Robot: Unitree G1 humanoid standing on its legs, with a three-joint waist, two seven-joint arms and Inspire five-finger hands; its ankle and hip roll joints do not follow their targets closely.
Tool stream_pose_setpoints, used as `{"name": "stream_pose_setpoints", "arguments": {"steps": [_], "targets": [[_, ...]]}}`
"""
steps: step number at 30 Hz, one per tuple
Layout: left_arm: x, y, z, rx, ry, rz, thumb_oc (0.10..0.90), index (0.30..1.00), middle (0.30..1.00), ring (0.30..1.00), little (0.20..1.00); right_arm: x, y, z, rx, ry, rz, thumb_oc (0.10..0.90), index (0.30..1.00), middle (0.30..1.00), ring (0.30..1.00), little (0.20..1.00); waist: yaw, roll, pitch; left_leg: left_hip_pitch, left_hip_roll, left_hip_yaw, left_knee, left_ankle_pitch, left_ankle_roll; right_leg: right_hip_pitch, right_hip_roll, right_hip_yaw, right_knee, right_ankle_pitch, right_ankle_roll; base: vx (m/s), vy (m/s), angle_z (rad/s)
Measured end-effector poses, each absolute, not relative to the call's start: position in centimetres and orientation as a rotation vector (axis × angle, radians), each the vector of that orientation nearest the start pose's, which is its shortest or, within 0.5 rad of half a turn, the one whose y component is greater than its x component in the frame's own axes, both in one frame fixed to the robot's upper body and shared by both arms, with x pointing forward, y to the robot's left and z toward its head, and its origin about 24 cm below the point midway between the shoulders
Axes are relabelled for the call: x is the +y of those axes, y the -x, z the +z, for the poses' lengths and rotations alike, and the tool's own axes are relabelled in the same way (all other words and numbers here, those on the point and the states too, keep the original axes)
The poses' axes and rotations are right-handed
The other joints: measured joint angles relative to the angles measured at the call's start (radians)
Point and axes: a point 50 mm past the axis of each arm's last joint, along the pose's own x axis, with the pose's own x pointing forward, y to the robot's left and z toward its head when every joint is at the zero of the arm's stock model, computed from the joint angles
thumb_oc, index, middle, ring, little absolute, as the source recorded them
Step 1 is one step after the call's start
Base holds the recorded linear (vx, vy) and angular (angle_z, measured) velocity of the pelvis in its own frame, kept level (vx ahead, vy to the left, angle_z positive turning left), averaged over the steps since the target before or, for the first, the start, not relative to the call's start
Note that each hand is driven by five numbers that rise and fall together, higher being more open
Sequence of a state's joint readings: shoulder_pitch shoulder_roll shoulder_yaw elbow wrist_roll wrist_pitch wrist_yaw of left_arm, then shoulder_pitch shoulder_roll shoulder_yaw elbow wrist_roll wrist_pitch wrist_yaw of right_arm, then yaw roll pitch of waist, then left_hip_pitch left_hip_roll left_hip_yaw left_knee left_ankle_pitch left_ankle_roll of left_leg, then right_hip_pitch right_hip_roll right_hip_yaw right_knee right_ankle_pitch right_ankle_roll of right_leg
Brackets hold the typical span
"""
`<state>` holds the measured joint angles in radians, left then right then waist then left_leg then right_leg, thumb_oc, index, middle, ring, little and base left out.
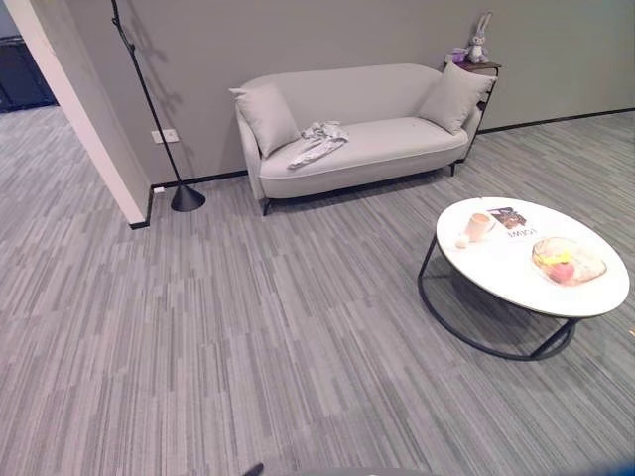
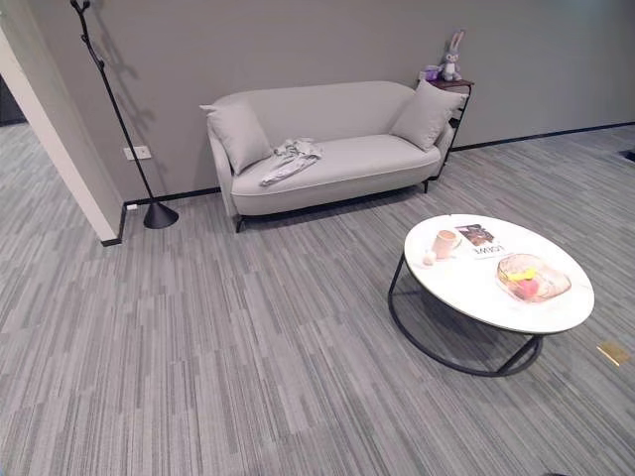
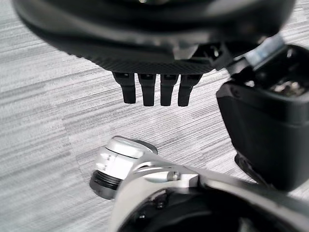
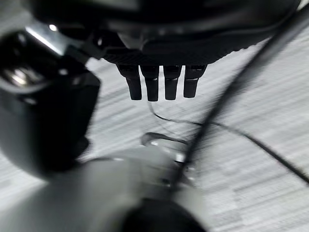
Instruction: Hang the clothes on the sofa on the clothes rack.
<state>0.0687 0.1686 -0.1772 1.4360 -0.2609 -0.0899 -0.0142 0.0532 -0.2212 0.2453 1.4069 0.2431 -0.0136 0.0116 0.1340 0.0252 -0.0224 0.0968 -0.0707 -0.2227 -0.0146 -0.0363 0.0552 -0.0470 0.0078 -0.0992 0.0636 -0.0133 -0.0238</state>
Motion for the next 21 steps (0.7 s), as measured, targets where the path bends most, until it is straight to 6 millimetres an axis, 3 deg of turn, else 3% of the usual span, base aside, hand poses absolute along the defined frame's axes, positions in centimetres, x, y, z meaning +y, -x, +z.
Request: {"name": "stream_pose_setpoints", "arguments": {"steps": [3,9,17,21], "targets": [[21.5,-3.0,-17.5,1.359,-0.037,0.172,0.8,0.9,0.9,0.9,0.9,-22.7,-4.6,-17.2,1.388,0.14,-0.103,0.8,0.9,0.9,0.9,0.9,0.001,0.011,-0.006,0.004,0.004,0.0,-0.002,0.006,-0.009,0.022,0.006,0.0,-0.042,0.02,-0.004,0.0,0.0,0.0],[20.7,-3.9,-17.6,1.338,-0.027,0.145,0.8,0.9,0.9,0.9,0.9,-22.8,-5.5,-17.1,1.367,0.149,-0.096,0.8,0.9,0.9,0.9,0.9,-0.002,0.027,-0.009,0.03,0.005,0.001,-0.02,0.004,-0.013,0.09,0.009,0.003,-0.147,0.07,0.003,-0.01,-0.012,-0.01],[20.6,-4.5,-17.5,1.322,-0.096,0.068,0.8,0.9,0.9,0.9,0.9,-22.2,-6.9,-17.0,1.346,0.292,0.051,0.8,0.9,0.9,0.9,0.9,0.001,0.017,0.003,0.036,0.005,0.0,-0.026,0.004,-0.019,0.105,0.01,0.005,-0.16,0.076,0.005,-0.01,-0.013,0.0],[20.8,-5.4,-17.3,1.292,-0.165,0.019,0.8,0.9,0.9,0.9,0.9,-21.4,-8.4,-16.9,1.299,0.359,0.132,0.8,0.9,0.9,0.9,0.9,0.002,0.0,0.027,0.041,0.005,-0.003,-0.035,0.009,-0.026,0.103,0.01,0.004,-0.16,0.075,0.005,-0.01,-0.009,0.0]]}}
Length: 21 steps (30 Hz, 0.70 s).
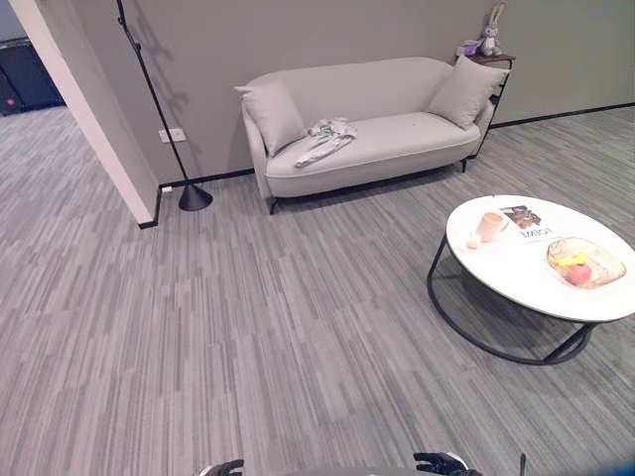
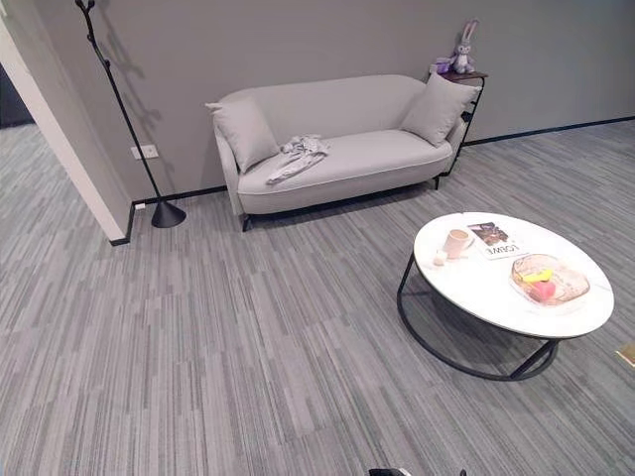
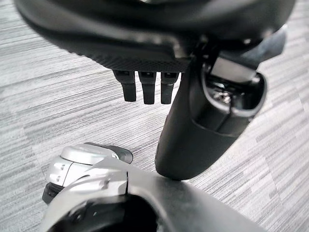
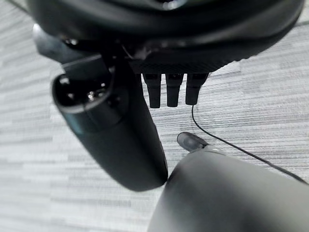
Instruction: Hang the clothes on the sofa on the clothes rack.
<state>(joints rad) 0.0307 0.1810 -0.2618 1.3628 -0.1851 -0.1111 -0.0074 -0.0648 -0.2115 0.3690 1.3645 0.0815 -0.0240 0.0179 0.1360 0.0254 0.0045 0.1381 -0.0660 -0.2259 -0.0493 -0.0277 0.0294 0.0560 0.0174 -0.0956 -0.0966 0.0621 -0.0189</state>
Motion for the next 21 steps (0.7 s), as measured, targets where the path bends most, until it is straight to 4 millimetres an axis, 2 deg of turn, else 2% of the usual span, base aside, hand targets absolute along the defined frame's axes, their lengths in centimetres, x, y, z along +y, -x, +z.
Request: {"name": "stream_pose_setpoints", "arguments": {"steps": [5,21], "targets": [[21.2,-6.1,-17.2,1.282,-0.233,-0.007,0.8,0.9,0.9,0.9,0.9,-20.6,-9.3,-16.8,1.273,0.448,0.224,0.8,0.9,0.9,0.9,0.9,-0.001,-0.016,0.031,0.001,0.0,0.001,0.0,0.0,0.0,-0.001,0.0,0.002,0.0,0.001,-0.001,0.0,0.0,0.0],[21.2,-6.1,-17.2,1.281,-0.32,-0.076,0.8,0.9,0.9,0.9,0.9,-20.5,-9.8,-16.7,1.261,0.473,0.244,0.8,0.9,0.9,0.9,0.9,0.0,-0.008,0.041,0.005,-0.004,0.001,-0.016,0.006,0.003,0.0,-0.005,0.003,0.0,0.006,-0.001,0.02,0.034,0.0]]}}
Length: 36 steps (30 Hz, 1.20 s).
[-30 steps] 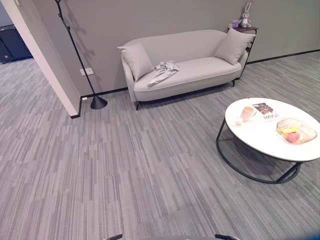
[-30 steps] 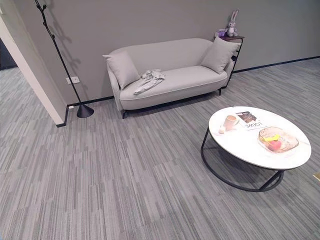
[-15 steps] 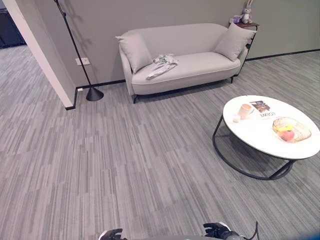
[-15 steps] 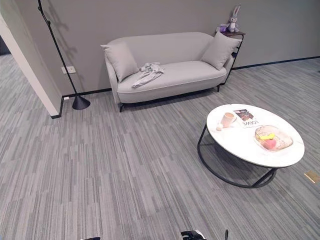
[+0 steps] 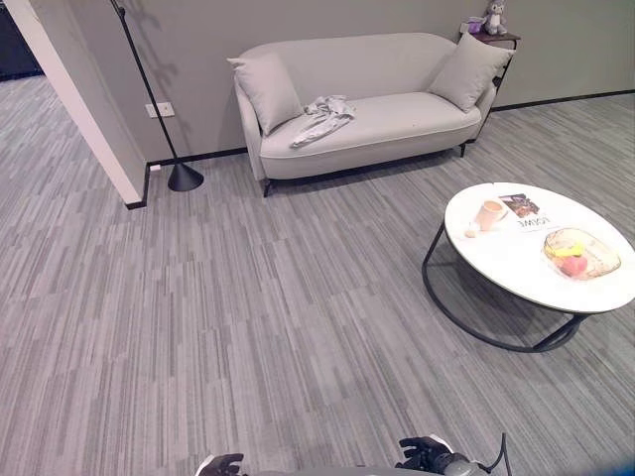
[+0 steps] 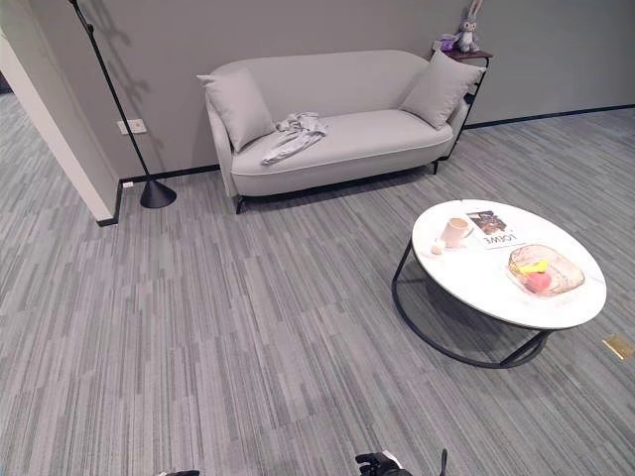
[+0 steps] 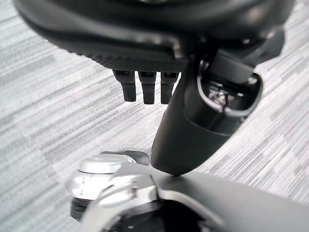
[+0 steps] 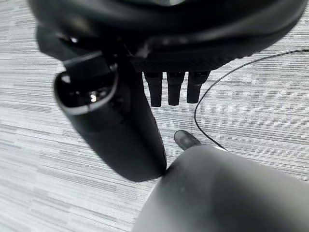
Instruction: Hang the clothes on the sofa on the clothes rack.
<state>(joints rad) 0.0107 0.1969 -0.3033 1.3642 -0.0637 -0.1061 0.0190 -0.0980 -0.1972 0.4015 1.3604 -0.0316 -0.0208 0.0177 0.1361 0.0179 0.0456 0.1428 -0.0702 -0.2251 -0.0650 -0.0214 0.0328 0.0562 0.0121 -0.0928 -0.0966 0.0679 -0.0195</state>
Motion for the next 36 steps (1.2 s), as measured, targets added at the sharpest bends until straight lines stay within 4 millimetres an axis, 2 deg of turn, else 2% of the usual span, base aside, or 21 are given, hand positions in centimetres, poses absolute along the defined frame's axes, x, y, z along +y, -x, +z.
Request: {"name": "stream_pose_setpoints", "arguments": {"steps": [9,11,12,14,15,17,18,19,21,22,24,25,28,29,30,31,32,33,34,35,36], "targets": [[20.9,-6.4,-17.2,1.274,-0.382,-0.14,0.8,0.9,0.9,0.9,0.9,-21.0,-9.8,-16.6,1.265,0.452,0.202,0.8,0.9,0.9,0.9,0.9,-0.006,0.015,-0.001,-0.016,-0.011,-0.01,-0.007,0.009,0.017,-0.018,-0.011,-0.008,0.009,0.001,0.002,0.04,0.11,0.02],[20.8,-6.6,-17.2,1.269,-0.384,-0.146,0.8,0.9,0.9,0.9,0.9,-21.3,-10.2,-16.5,1.256,0.442,0.179,0.8,0.9,0.9,0.9,0.9,-0.009,0.026,0.01,-0.016,-0.013,-0.013,-0.011,0.016,0.027,-0.047,-0.016,-0.012,0.068,-0.014,0.0,0.02,0.213,0.04],[20.8,-6.8,-17.1,1.269,-0.381,-0.145,0.8,0.9,0.9,0.9,0.9,-21.4,-10.4,-16.4,1.247,0.437,0.17,0.8,0.9,0.9,0.9,0.9,-0.017,0.029,0.016,-0.012,-0.017,-0.018,-0.01,0.019,0.032,-0.064,-0.025,-0.017,0.117,-0.039,0.011,-0.01,0.214,0.1],[20.4,-7.3,-17.2,1.264,-0.376,-0.157,0.8,0.9,0.9,0.9,0.9,-22.2,-12.2,-15.8,1.197,0.44,0.133,0.8,0.9,0.9,0.9,0.9,-0.044,0.059,0.047,-0.001,-0.032,-0.02,0.009,0.02,0.048,-0.2,-0.047,-0.021,0.429,-0.088,0.022,0.02,0.154,0.07],[20.4,-7.1,-17.2,1.272,-0.377,-0.161,0.8,0.9,0.9,0.9,0.9,-22.4,-12.6,-15.6,1.187,0.435,0.117,0.8,0.9,0.9,0.9,0.9,-0.048,0.059,0.062,-0.001,-0.024,-0.015,0.015,0.021,0.058,-0.233,-0.058,-0.024,0.523,-0.114,0.014,0.03,0.082,0.09],[21.1,-7.0,-17.1,1.276,-0.388,-0.143,0.8,0.9,0.9,0.9,0.9,-22.2,-13.8,-15.3,1.152,0.405,0.081,0.8,0.9,0.9,0.9,0.9,-0.054,0.029,0.075,0.006,-0.08,0.021,0.043,0.003,0.101,-0.375,-0.144,-0.031,0.841,-0.144,-0.021,0.15,-0.018,-0.2],[21.0,-6.4,-17.2,1.296,-0.382,-0.143,0.8,0.9,0.9,0.9,0.9,-22.3,-14.0,-15.2,1.141,0.391,0.066,0.8,0.9,0.9,0.9,0.9,-0.059,0.028,0.073,0.009,-0.085,0.032,0.051,-0.006,0.11,-0.404,-0.155,-0.036,0.868,-0.145,-0.018,0.22,-0.088,-0.43],[21.0,-6.0,-17.3,1.307,-0.377,-0.142,0.8,0.9,0.9,0.9,0.9,-22.3,-14.2,-15.1,1.135,0.383,0.061,0.8,0.9,0.9,0.9,0.9,-0.056,0.034,0.073,0.006,-0.081,0.043,0.049,-0.007,0.111,-0.404,-0.149,-0.031,0.836,-0.146,-0.01,0.17,-0.119,-0.44],[21.0,-5.5,-17.4,1.325,-0.371,-0.142,0.8,0.9,0.9,0.9,0.9,-22.2,-13.8,-15.2,1.134,0.304,0.018,0.8,0.9,0.9,0.9,0.9,-0.056,0.026,0.083,0.001,-0.061,0.082,0.047,-0.021,0.09,-0.38,-0.102,-0.004,0.609,-0.141,0.015,0.22,-0.128,-0.63],[21.0,-5.4,-17.4,1.329,-0.37,-0.143,0.8,0.9,0.9,0.9,0.9,-22.0,-13.7,-15.3,1.131,0.273,0.003,0.8,0.9,0.9,0.9,0.9,-0.057,0.039,0.086,0.001,-0.053,0.096,0.047,-0.02,0.087,-0.369,-0.079,0.005,0.531,-0.134,0.027,0.26,-0.113,-0.74],[21.1,-5.4,-17.4,1.342,-0.373,-0.144,0.8,0.9,0.9,0.9,0.9,-22.0,-13.2,-15.4,1.13,0.207,-0.032,0.8,0.9,0.9,0.9,0.9,-0.063,0.029,0.104,0.003,-0.033,0.126,0.05,-0.052,0.065,-0.344,-0.022,0.059,0.266,-0.095,0.084,0.25,-0.075,-0.57],[21.6,-5.6,-17.3,1.341,-0.409,-0.155,0.8,0.9,0.9,0.9,0.9,-22.1,-12.8,-15.5,1.142,0.198,-0.048,0.8,0.9,0.9,0.9,0.9,-0.076,-0.001,0.118,0.019,-0.035,0.133,0.047,-0.054,0.065,-0.327,-0.014,0.073,0.126,-0.073,0.112,0.42,-0.085,-0.19],[22.3,-5.4,-17.2,1.354,-0.439,-0.16,0.8,0.9,0.9,0.9,0.9,-22.7,-9.5,-16.4,1.256,0.182,-0.086,0.8,0.9,0.9,0.9,0.9,-0.083,-0.033,0.118,0.052,-0.033,0.135,0.051,-0.114,0.059,-0.319,-0.016,0.041,0.071,-0.069,0.115,0.51,-0.099,-0.05],[22.7,-5.1,-17.1,1.36,-0.463,-0.166,0.8,0.9,0.9,0.9,0.9,-23.1,-7.0,-16.8,1.344,0.184,-0.101,0.8,0.9,0.9,0.9,0.9,-0.086,-0.046,0.107,0.081,-0.023,0.126,0.05,-0.137,0.053,-0.316,-0.017,-0.003,0.108,-0.036,0.125,0.69,-0.178,0.19],[22.0,-4.8,-17.3,1.363,-0.466,-0.194,0.8,0.9,0.9,0.9,0.9,-23.5,-5.1,-17.0,1.401,0.191,-0.111,0.8,0.9,0.9,0.9,0.9,-0.096,-0.017,0.101,0.093,0.021,0.103,0.046,-0.168,0.04,-0.32,0.0,-0.047,0.16,-0.024,0.092,0.95,-0.245,0.58],[22.1,-4.1,-17.3,1.384,-0.477,-0.203,0.8,0.9,0.9,0.9,0.9,-23.6,-2.4,-17.2,1.484,0.197,-0.104,0.8,0.9,0.9,0.9,0.9,-0.117,0.002,0.071,0.105,0.054,0.07,0.052,-0.19,0.017,-0.326,0.013,-0.088,0.195,-0.032,0.086,0.71,-0.194,0.75],[22.0,-3.7,-17.4,1.396,-0.469,-0.206,0.8,0.9,0.9,0.9,0.9,-23.6,-0.5,-17.2,1.539,0.201,-0.094,0.8,0.9,0.9,0.9,0.9,-0.118,0.017,0.052,0.117,0.08,0.05,0.057,-0.206,0.002,-0.317,0.038,-0.099,0.202,-0.01,0.06,0.45,-0.12,0.69],[21.8,-3.4,-17.5,1.4,-0.46,-0.209,0.8,0.9,0.9,0.9,0.9,-23.8,0.4,-17.2,1.569,0.206,-0.098,0.8,0.9,0.9,0.9,0.9,-0.112,0.037,0.039,0.11,0.103,0.048,0.088,-0.223,-0.023,-0.305,0.061,-0.108,0.197,-0.012,0.057,0.41,-0.122,0.29],[21.8,-3.5,-17.4,1.399,-0.46,-0.21,0.8,0.9,0.9,0.9,0.9,-23.8,0.7,-17.2,1.58,0.215,-0.089,0.8,0.9,0.9,0.9,0.9,-0.106,0.032,0.034,0.112,0.107,0.037,0.114,-0.229,-0.037,-0.279,0.068,-0.11,0.18,0.015,0.045,0.23,-0.069,0.16],[21.9,-3.1,-17.5,1.409,-0.456,-0.202,0.8,0.9,0.9,0.9,0.9,-24.1,0.7,-17.1,1.578,0.226,-0.087,0.8,0.9,0.9,0.9,0.9,-0.104,0.035,0.018,0.106,0.115,0.019,0.143,-0.211,-0.056,-0.257,0.08,-0.113,0.162,0.003,0.012,0.23,-0.069,0.03],[21.9,-3.0,-17.5,1.415,-0.457,-0.203,0.8,0.9,0.9,0.9,0.9,-24.2,0.5,-17.1,1.565,0.237,-0.08,0.8,0.9,0.9,0.9,0.9,-0.106,0.029,0.009,0.106,0.114,0.011,0.161,-0.216,-0.065,-0.24,0.086,-0.113,0.149,0.013,0.001,0.0,0.0,0.0]]}}
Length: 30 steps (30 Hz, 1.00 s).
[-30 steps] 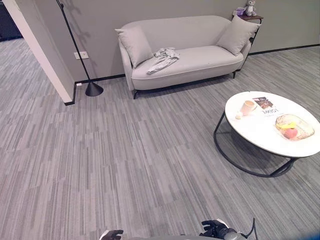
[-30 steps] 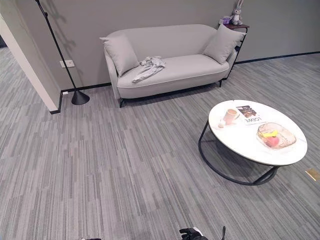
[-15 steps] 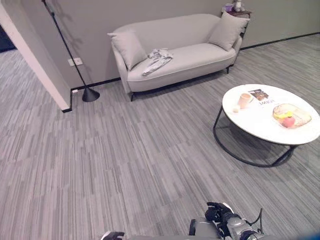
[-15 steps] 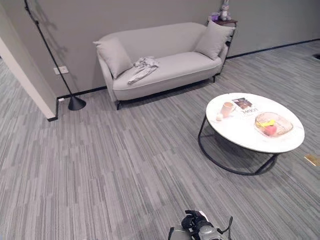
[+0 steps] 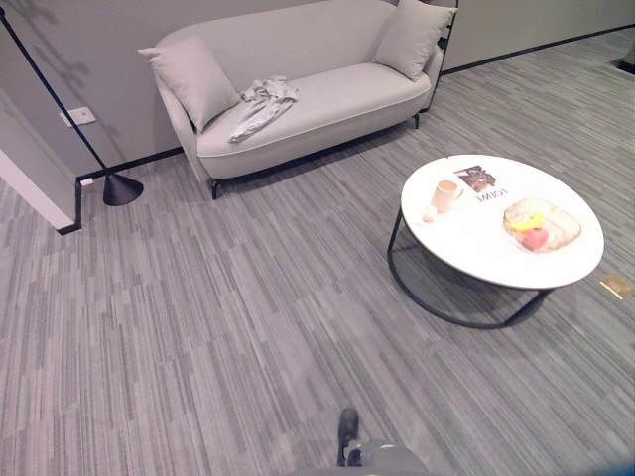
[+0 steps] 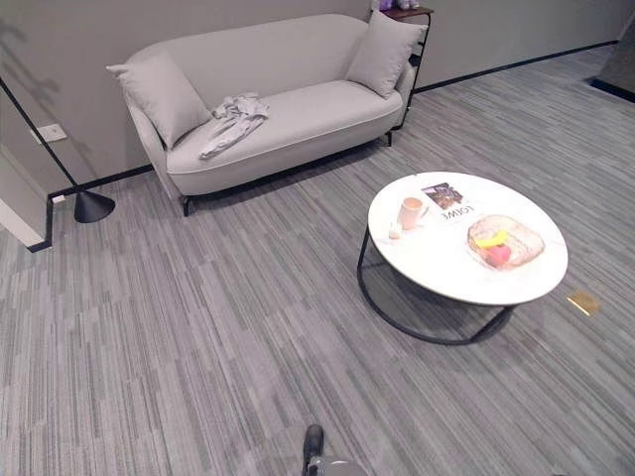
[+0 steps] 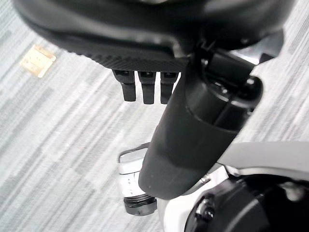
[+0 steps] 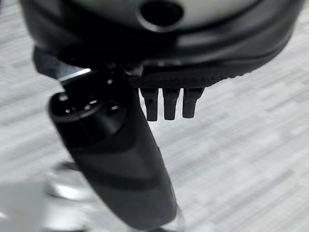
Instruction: Hang the clothes on the sofa on the clothes rack.
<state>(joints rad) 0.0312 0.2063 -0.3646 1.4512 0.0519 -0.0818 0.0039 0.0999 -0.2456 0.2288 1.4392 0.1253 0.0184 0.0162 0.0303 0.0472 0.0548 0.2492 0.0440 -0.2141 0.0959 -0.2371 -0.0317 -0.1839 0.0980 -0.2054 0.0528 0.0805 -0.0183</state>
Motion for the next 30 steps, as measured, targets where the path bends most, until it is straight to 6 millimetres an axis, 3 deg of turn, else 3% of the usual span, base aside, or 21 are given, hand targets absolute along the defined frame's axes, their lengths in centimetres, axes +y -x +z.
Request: {"name": "stream_pose_setpoints", "arguments": {"steps": [2,3,4,5,6,7,8,9,10,11,12,13,15,17,20,22,25,26,28,29,30], "targets": [[22.0,-2.7,-17.5,1.423,-0.459,-0.203,0.8,0.9,0.9,0.9,0.9,-24.4,-0.5,-17.0,1.523,0.261,-0.066,0.8,0.9,0.9,0.9,0.9,0.001,-0.001,-0.017,-0.001,0.003,-0.012,0.013,-0.003,-0.009,0.029,0.013,0.0,-0.031,-0.001,-0.006,1.02,-0.338,0.02],[21.5,-2.9,-17.5,1.416,-0.459,-0.214,0.8,0.9,0.9,0.9,0.9,-24.0,-3.0,-17.0,1.451,0.284,-0.03,0.8,0.9,0.9,0.9,0.9,-0.006,-0.006,-0.017,-0.044,-0.009,-0.009,0.12,0.048,-0.07,0.057,0.01,-0.022,-0.054,-0.053,0.002,1.27,-0.498,0.35],[21.6,-3.7,-17.5,1.379,-0.421,-0.159,0.8,0.9,0.9,0.9,0.9,-24.5,-4.4,-16.8,1.435,0.316,-0.014,0.8,0.9,0.9,0.9,0.9,0.015,0.012,-0.02,-0.245,0.01,0.017,0.479,0.033,-0.077,0.018,0.027,-0.021,0.097,-0.132,-0.108,0.47,-0.289,0.65],[22.2,-5.6,-17.1,1.307,-0.409,-0.12,0.8,0.9,0.9,0.9,0.9,-24.2,-4.2,-16.9,1.44,0.307,-0.015,0.8,0.9,0.9,0.9,0.9,0.046,-0.028,-0.012,-0.392,0.0,0.096,0.75,0.047,-0.008,0.027,-0.006,-0.005,0.124,-0.156,-0.12,0.2,-0.142,0.5],[22.4,-6.0,-17.0,1.291,-0.391,-0.085,0.8,0.9,0.9,0.9,0.9,-24.0,-5.1,-16.9,1.416,0.311,-0.014,0.8,0.9,0.9,0.9,0.9,0.071,-0.022,-0.012,-0.445,0.032,0.105,0.795,0.053,0.015,0.044,0.024,0.005,0.117,-0.148,-0.106,0.28,-0.032,0.03],[23.4,-5.8,-16.8,1.293,-0.372,-0.028,0.8,0.9,0.9,0.9,0.9,-23.0,-6.7,-16.9,1.363,0.31,0.007,0.8,0.9,0.9,0.9,0.9,0.107,-0.064,-0.005,-0.508,0.031,0.127,0.797,0.064,0.029,0.074,0.034,0.014,0.07,-0.124,-0.133,0.32,0.086,-0.23],[23.8,-5.6,-16.7,1.304,-0.356,-0.002,0.8,0.9,0.9,0.9,0.9,-22.6,-7.6,-16.8,1.329,0.306,0.014,0.8,0.9,0.9,0.9,0.9,0.104,-0.089,0.006,-0.538,0.02,0.125,0.778,0.065,0.03,0.088,0.034,0.025,0.048,-0.126,-0.13,0.32,0.085,-0.17],[24.2,-6.0,-16.6,1.295,-0.304,0.048,0.8,0.9,0.9,0.9,0.9,-21.8,-10.1,-16.4,1.261,0.306,0.029,0.8,0.9,0.9,0.9,0.9,0.122,-0.146,0.038,-0.545,-0.054,0.123,0.631,0.053,0.024,0.14,0.009,0.039,-0.018,-0.108,-0.092,0.26,0.115,-0.09],[24.0,-6.1,-16.6,1.288,-0.275,0.066,0.8,0.9,0.9,0.9,0.9,-21.8,-10.3,-16.4,1.263,0.306,0.028,0.8,0.9,0.9,0.9,0.9,0.136,-0.162,0.048,-0.527,-0.081,0.109,0.518,0.063,0.028,0.139,-0.011,0.037,-0.012,-0.123,-0.041,0.38,0.121,-0.49],[22.7,-6.0,-16.9,1.285,-0.211,0.076,0.8,0.9,0.9,0.9,0.9,-23.0,-11.9,-15.8,1.225,0.334,0.013,0.8,0.9,0.9,0.9,0.9,0.163,-0.101,0.066,-0.521,-0.032,0.091,0.402,0.091,0.012,0.103,-0.01,-0.005,0.162,-0.221,-0.086,0.54,0.196,-0.31],[22.4,-5.5,-17.1,1.307,-0.181,0.088,0.8,0.9,0.9,0.9,0.9,-23.8,-12.6,-15.3,1.196,0.39,0.019,0.8,0.9,0.9,0.9,0.9,0.131,-0.087,0.067,-0.501,-0.04,0.052,0.211,0.121,-0.043,0.101,-0.039,-0.026,0.18,-0.243,-0.116,0.56,0.193,0.27],[22.5,-5.5,-17.1,1.311,-0.186,0.089,0.8,0.9,0.9,0.9,0.9,-23.9,-12.6,-15.2,1.177,0.39,0.017,0.8,0.9,0.9,0.9,0.9,0.115,-0.05,0.067,-0.515,-0.051,0.042,0.148,0.147,-0.03,0.124,-0.039,-0.058,0.156,-0.257,-0.098,0.58,0.196,0.79],[22.8,-5.9,-16.9,1.283,-0.181,0.114,0.8,0.9,0.9,0.9,0.9,-24.3,-11.8,-15.4,1.217,0.4,0.016,0.8,0.9,0.9,0.9,0.9,0.137,-0.056,0.057,-0.488,-0.117,0.043,-0.075,0.218,-0.015,0.191,-0.036,-0.056,0.041,-0.234,-0.078,0.51,0.183,0.39],[23.0,-5.6,-17.0,1.3,-0.176,0.122,0.8,0.9,0.9,0.9,0.9,-24.3,-11.5,-15.6,1.281,0.378,0.025,0.8,0.9,0.9,0.9,0.9,0.177,-0.022,0.051,-0.48,-0.171,-0.022,-0.135,0.269,-0.007,0.249,-0.027,-0.035,-0.04,-0.194,-0.081,0.52,0.248,-0.16],[22.7,-2.9,-17.3,1.372,-0.106,0.185,0.8,0.9,0.9,0.9,0.9,-23.0,-11.6,-15.9,1.264,0.337,0.038,0.8,0.9,0.9,0.9,0.9,0.19,-0.006,0.057,-0.467,-0.212,-0.042,-0.122,0.347,0.071,0.357,-0.021,-0.023,-0.095,-0.212,-0.047,0.75,0.286,-0.23],[22.6,-0.8,-17.4,1.44,-0.079,0.216,0.8,0.9,0.9,0.9,0.9,-21.9,-9.3,-16.6,1.312,0.299,0.062,0.8,0.9,0.9,0.9,0.9,0.189,-0.029,0.043,-0.418,-0.239,-0.047,-0.093,0.365,0.118,0.42,-0.041,-0.02,-0.078,-0.268,0.004,0.53,0.273,-0.14],[21.4,1.5,-17.6,1.526,-0.074,0.164,0.8,0.9,0.9,0.9,0.9,-21.8,-7.3,-17.0,1.369,0.271,0.052,0.8,0.9,0.9,0.9,0.9,0.185,-0.019,-0.025,-0.325,-0.214,-0.071,-0.114,0.372,0.149,0.31,-0.07,-0.023,0.333,-0.312,0.046,0.59,0.416,-0.16],[21.4,1.4,-17.6,1.541,-0.132,0.096,0.8,0.9,0.9,0.9,0.9,-21.8,-8.4,-16.8,1.311,0.293,0.058,0.8,0.9,0.9,0.9,0.9,0.176,-0.045,-0.009,-0.277,-0.241,-0.073,-0.096,0.346,0.178,0.201,-0.168,-0.088,0.674,-0.311,0.022,0.35,0.239,-0.14],[22.7,1.7,-17.3,1.557,-0.211,0.047,0.8,0.9,0.9,0.9,0.9,-21.7,-9.3,-16.6,1.266,0.356,0.111,0.8,0.9,0.9,0.9,0.9,0.159,-0.11,-0.035,-0.222,-0.312,-0.089,-0.064,0.31,0.188,0.113,-0.335,-0.088,0.92,-0.326,0.007,0.38,0.152,0.29],[23.0,0.7,-17.3,1.526,-0.227,0.043,0.8,0.9,0.9,0.9,0.9,-21.4,-8.8,-16.7,1.271,0.363,0.133,0.8,0.9,0.9,0.9,0.9,0.155,-0.115,-0.046,-0.2,-0.324,-0.11,-0.056,0.266,0.231,0.09,-0.35,-0.071,0.927,-0.324,0.004,0.38,0.023,0.54],[23.4,-0.6,-17.2,1.483,-0.261,0.031,0.8,0.9,0.9,0.9,0.9,-21.4,-9.4,-16.6,1.241,0.38,0.14,0.8,0.9,0.9,0.9,0.9,0.153,-0.111,-0.047,-0.197,-0.323,-0.127,-0.036,0.256,0.22,0.032,-0.363,-0.01,0.957,-0.338,-0.021,0.26,-0.16,0.43]]}}
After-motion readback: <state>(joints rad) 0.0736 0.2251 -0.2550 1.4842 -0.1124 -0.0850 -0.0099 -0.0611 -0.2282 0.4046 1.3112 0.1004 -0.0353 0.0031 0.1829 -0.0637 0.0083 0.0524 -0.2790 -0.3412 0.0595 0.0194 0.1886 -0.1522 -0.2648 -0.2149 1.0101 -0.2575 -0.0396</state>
